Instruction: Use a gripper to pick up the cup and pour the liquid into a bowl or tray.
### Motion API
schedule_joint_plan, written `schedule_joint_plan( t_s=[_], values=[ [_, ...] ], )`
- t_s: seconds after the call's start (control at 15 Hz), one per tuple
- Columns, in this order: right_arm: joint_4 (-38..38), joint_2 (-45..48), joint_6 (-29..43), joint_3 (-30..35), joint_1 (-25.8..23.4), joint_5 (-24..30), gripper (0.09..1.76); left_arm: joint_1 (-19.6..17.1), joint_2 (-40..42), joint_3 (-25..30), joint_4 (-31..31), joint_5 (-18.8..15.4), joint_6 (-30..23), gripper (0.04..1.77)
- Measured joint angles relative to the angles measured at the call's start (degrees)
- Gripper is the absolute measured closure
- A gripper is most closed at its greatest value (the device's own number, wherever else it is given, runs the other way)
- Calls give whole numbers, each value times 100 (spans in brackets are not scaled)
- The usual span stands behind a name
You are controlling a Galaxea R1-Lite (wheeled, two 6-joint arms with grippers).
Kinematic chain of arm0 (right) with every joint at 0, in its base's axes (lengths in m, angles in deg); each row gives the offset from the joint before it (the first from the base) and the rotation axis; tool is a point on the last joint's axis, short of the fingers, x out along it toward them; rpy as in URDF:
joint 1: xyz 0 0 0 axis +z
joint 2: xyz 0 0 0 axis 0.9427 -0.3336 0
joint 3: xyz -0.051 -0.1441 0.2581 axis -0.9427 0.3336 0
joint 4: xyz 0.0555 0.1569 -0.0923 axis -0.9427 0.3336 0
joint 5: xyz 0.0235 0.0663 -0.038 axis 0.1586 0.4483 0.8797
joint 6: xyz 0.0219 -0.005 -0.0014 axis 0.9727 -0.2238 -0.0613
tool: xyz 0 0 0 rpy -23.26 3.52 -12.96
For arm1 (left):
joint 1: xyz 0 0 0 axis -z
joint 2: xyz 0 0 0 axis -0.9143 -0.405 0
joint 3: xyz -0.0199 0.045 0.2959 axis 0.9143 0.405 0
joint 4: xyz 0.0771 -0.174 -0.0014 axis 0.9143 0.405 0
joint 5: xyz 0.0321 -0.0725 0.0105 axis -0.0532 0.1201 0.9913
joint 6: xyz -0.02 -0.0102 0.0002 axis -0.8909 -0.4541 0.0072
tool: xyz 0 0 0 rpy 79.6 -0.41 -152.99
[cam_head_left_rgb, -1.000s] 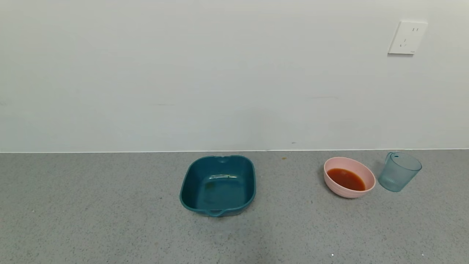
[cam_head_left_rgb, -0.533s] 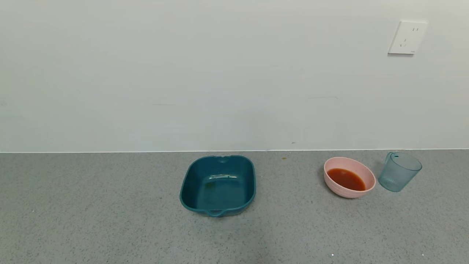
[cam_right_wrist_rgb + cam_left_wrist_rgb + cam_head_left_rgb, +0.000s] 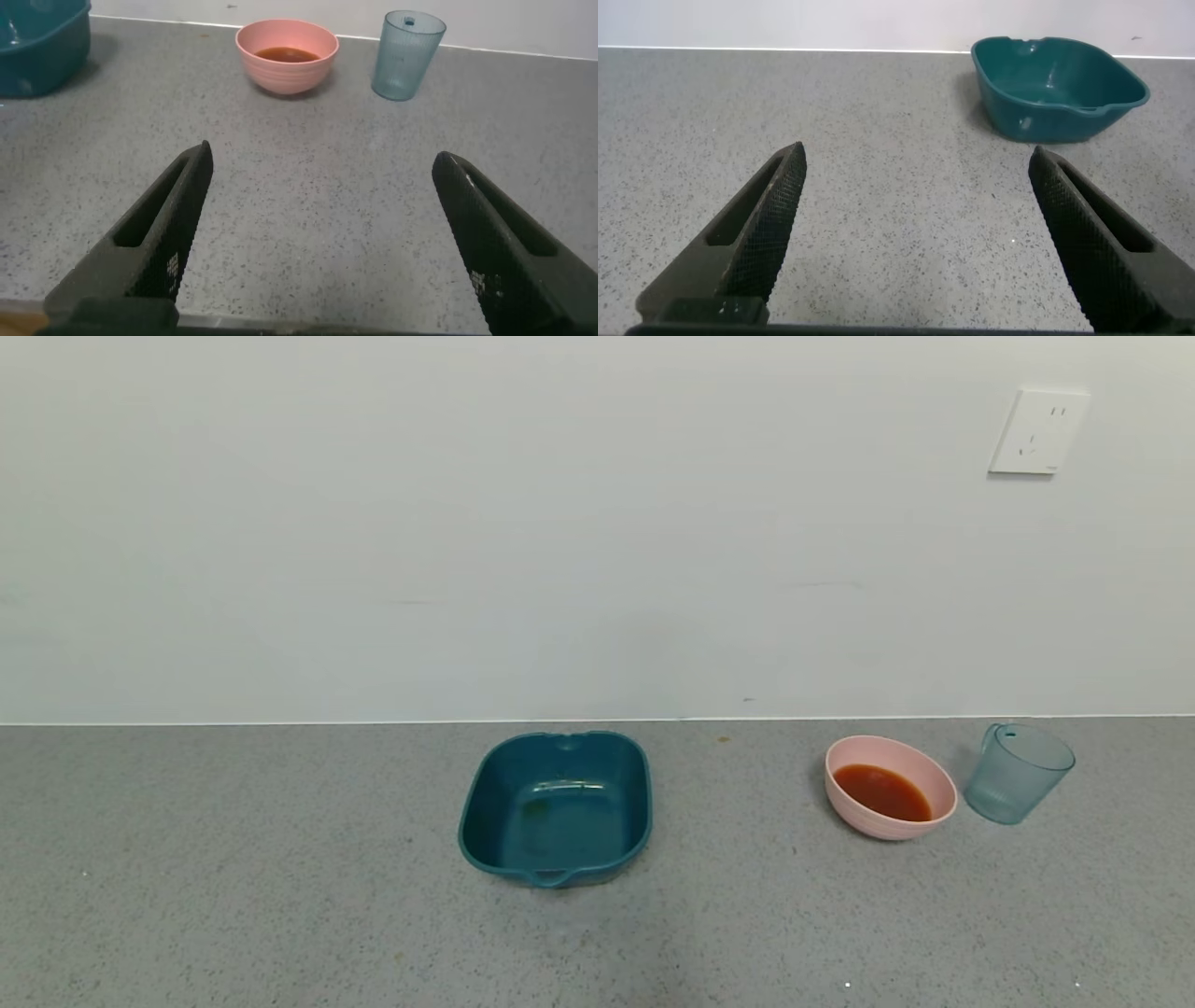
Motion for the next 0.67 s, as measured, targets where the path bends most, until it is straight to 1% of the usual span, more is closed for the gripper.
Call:
schedule_joint_plan(
  t_s=[0.67],
  values=[
    [13, 0, 0, 7, -4, -27, 14, 0, 0, 0, 0, 2, 0, 9]
  ],
)
